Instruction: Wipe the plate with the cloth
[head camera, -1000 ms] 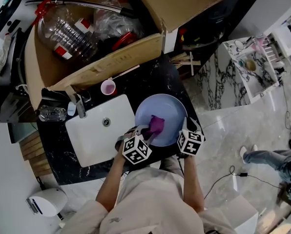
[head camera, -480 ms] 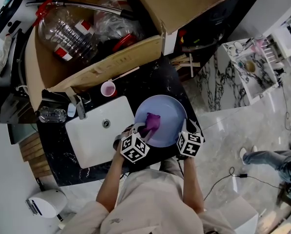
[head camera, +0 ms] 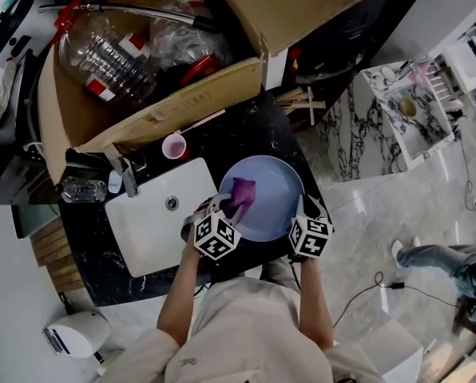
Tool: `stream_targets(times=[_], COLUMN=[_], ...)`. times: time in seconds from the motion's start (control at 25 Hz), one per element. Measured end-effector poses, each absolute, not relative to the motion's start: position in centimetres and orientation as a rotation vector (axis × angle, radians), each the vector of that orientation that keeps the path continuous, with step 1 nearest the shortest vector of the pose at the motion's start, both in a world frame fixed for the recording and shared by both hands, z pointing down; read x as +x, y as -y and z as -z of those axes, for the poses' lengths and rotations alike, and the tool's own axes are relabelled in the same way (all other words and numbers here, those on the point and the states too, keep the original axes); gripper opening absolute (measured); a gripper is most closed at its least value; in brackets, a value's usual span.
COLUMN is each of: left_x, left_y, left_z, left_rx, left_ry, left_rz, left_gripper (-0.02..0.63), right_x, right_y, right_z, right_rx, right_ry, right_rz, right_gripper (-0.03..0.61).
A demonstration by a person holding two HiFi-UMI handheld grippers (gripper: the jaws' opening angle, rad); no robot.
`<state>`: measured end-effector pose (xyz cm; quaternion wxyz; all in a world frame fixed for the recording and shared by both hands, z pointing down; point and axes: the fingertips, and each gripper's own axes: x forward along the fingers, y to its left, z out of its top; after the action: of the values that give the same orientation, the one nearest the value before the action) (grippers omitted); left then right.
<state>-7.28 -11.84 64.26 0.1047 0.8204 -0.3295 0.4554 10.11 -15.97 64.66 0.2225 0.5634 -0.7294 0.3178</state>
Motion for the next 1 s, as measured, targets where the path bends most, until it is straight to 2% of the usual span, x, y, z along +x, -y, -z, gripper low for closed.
stream_targets(times=[1.0], left_x=[-8.3], left_y=[16.7], left_z=[-64.4], left_rx=[2.391], left_ry=[1.083], left_rz=[-1.298], left_gripper=[0.058], right_x=[10.1], right_y=[15.9], right_z=[-64.7], right_rx=[1.511], right_ry=[2.043], right_rz=[-0.880], right_gripper=[0.023])
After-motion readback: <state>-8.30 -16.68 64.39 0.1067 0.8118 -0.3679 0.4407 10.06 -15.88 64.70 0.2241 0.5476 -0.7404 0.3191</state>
